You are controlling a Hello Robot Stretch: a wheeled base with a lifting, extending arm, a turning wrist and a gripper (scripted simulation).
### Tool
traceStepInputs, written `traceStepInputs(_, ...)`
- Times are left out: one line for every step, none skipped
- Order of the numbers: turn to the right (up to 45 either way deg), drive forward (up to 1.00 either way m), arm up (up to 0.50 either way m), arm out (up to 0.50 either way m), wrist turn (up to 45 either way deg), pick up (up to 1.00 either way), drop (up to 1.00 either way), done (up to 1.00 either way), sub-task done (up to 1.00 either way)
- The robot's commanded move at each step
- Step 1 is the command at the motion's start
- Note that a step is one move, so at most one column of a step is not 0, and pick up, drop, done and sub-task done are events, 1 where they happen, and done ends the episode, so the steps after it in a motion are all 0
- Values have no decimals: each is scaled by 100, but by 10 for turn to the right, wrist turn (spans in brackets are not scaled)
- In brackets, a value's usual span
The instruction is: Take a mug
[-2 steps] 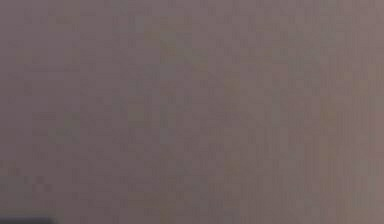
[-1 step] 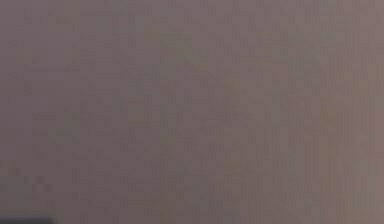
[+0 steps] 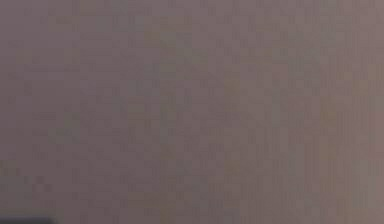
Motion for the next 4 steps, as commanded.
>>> traceStepInputs(0,0,0,0,450,0,0,0,0)
traceStepInputs(0,0,0,0,450,0,0,0,0)
traceStepInputs(0,0,0,0,270,0,0,0,0)
traceStepInputs(0,0,-30,0,0,0,0,0,0)
